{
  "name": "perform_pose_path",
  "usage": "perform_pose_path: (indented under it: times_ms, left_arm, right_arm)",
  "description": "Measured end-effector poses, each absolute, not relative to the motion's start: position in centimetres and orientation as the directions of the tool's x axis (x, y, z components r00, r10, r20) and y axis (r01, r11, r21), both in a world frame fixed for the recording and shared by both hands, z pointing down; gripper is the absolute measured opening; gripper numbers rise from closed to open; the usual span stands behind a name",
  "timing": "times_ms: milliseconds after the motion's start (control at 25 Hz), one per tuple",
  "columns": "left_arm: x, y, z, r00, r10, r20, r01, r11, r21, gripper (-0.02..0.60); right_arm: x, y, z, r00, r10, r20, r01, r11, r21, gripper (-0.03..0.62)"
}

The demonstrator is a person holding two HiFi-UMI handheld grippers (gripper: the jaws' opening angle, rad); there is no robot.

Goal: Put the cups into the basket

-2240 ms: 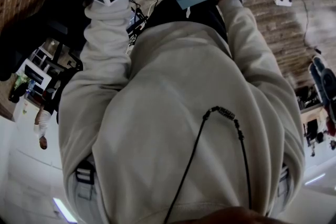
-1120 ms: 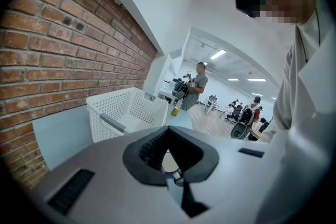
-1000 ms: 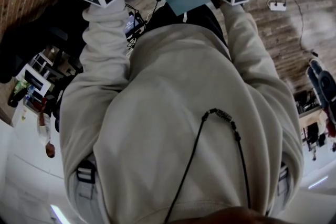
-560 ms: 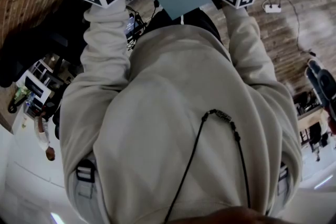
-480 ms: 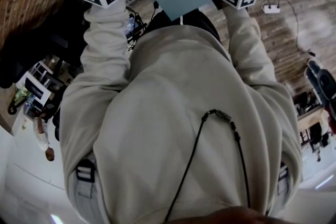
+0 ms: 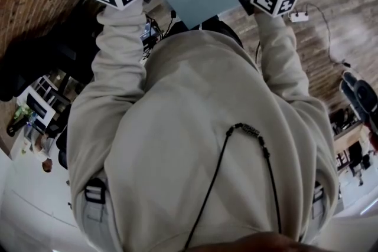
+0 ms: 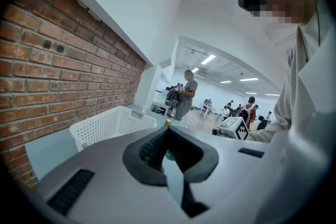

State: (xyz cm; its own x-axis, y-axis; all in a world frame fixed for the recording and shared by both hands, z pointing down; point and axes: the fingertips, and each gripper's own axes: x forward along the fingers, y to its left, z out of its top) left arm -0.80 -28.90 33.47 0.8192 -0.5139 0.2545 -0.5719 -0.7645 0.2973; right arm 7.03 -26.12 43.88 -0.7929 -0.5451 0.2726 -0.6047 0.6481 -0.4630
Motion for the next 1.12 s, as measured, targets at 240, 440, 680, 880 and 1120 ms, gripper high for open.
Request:
perform_pose_path:
  times_ms: [240,440,680,880,1120]
  left_arm:
    - [-1.1,-29.2,32.6,0.817,-0.52,0.248,-0.574,-0.768,0.282,-0.002]
    - [-1.0,-29.0,31.3,0.812,-0.533,0.236,-0.581,-0.771,0.261,-0.002]
    - [-1.0,-28.8,30.2,0.802,-0.552,0.227,-0.595,-0.766,0.241,-0.002]
    - [-1.1,-28.7,29.7,0.797,-0.559,0.229,-0.602,-0.764,0.232,-0.002]
    - [-1.0,-28.6,29.3,0.789,-0.573,0.222,-0.614,-0.753,0.236,-0.002]
  right_arm:
    - [7.2,-26.8,40.9,-0.8,-0.547,0.247,-0.595,0.669,-0.446,0.049]
    - [7.6,-26.7,38.1,-0.813,-0.539,0.22,-0.578,0.698,-0.423,0.049]
    - [7.5,-26.8,35.5,-0.829,-0.521,0.201,-0.556,0.733,-0.392,0.049]
    - [7.0,-26.9,33.7,-0.844,-0.504,0.185,-0.535,0.758,-0.373,0.049]
    - [6.7,-27.1,33.1,-0.864,-0.475,0.168,-0.502,0.783,-0.368,0.049]
